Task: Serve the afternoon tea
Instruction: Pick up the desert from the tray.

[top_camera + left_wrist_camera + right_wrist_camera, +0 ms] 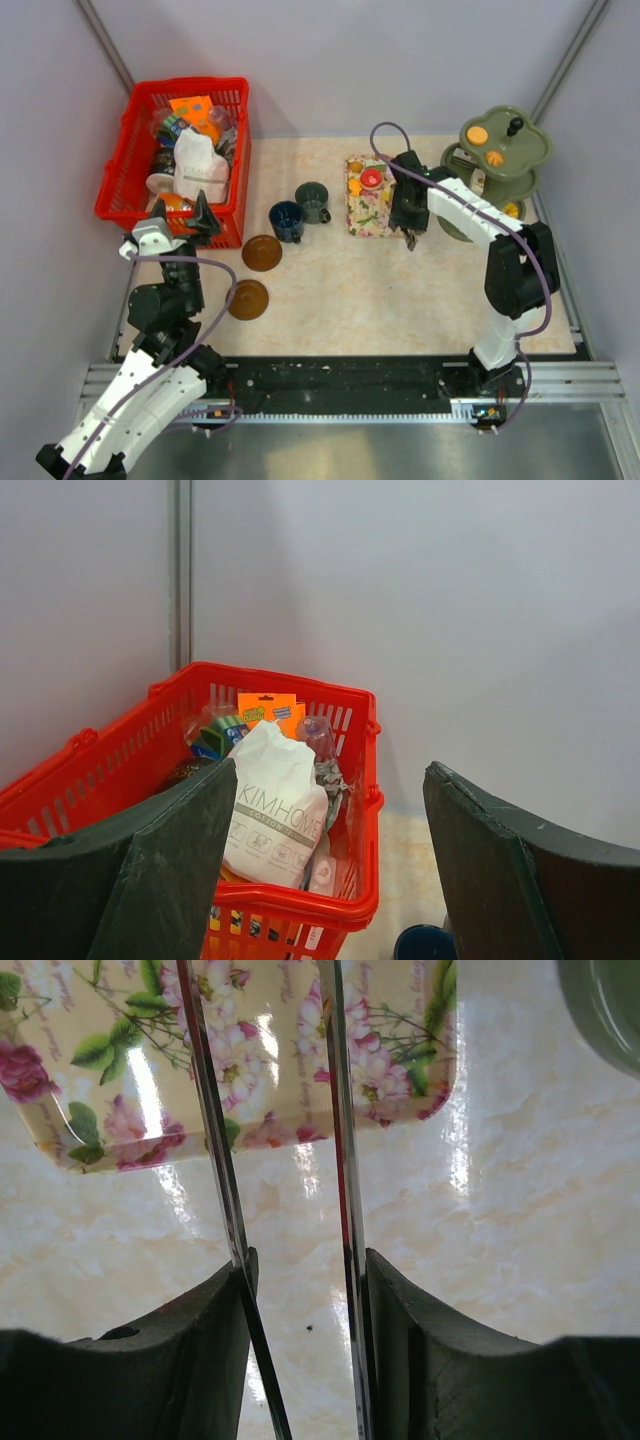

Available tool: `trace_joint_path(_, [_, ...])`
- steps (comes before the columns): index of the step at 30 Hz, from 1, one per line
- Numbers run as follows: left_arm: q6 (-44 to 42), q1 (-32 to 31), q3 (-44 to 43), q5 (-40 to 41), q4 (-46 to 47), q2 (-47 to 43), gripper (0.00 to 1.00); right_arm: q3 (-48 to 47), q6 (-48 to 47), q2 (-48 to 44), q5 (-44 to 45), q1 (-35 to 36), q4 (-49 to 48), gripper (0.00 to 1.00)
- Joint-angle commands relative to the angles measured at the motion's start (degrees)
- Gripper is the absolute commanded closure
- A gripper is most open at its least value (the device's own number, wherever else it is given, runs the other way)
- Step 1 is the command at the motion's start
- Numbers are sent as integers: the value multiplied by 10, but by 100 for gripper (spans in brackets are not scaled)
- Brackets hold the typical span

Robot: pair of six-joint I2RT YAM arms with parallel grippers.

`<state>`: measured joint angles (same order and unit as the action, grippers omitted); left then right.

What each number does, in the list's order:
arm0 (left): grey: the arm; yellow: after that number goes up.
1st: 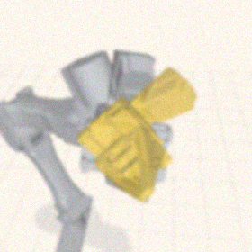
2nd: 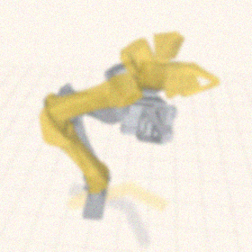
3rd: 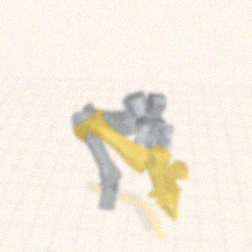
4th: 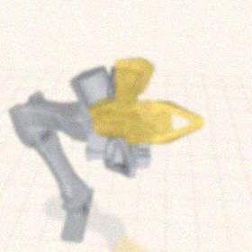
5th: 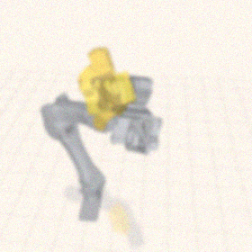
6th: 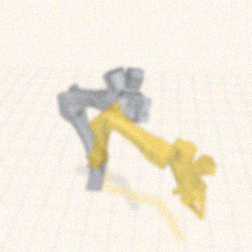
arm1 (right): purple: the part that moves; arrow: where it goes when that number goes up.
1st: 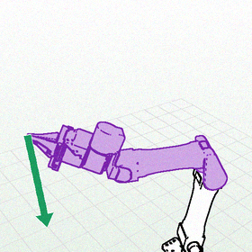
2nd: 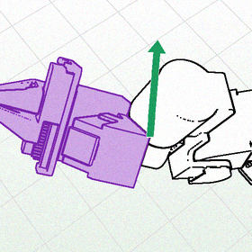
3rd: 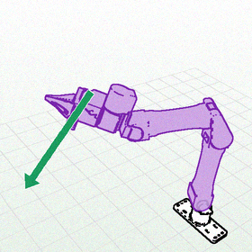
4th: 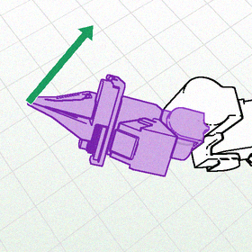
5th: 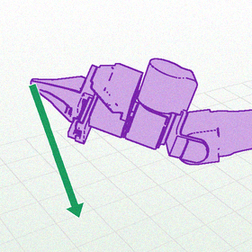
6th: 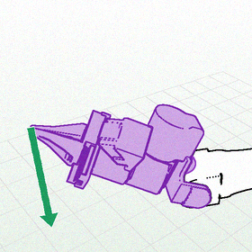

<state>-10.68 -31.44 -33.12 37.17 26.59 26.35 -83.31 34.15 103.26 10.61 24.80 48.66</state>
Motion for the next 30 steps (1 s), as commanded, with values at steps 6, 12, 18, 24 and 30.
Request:
trace_joint_path(6, [-4,-2,0,-2,22,-6,20,-5,2,-68,50,-10,34,55])
trace_joint_path(12, [-3,-2,-1,-2,21,-6,20,-18,-3,-74,40,2,34,55])
trace_joint_path(18, [-2,-2,0,-3,20,-8,20,-44,-6,-66,42,25,34,55])
trace_joint_path(24, [-2,-2,-2,-2,20,-11,20,-67,-7,-40,42,26,39,52])
trace_joint_path(30, [-4,-2,-1,-2,21,-11,20,-82,-9,-16,39,28,38,52])
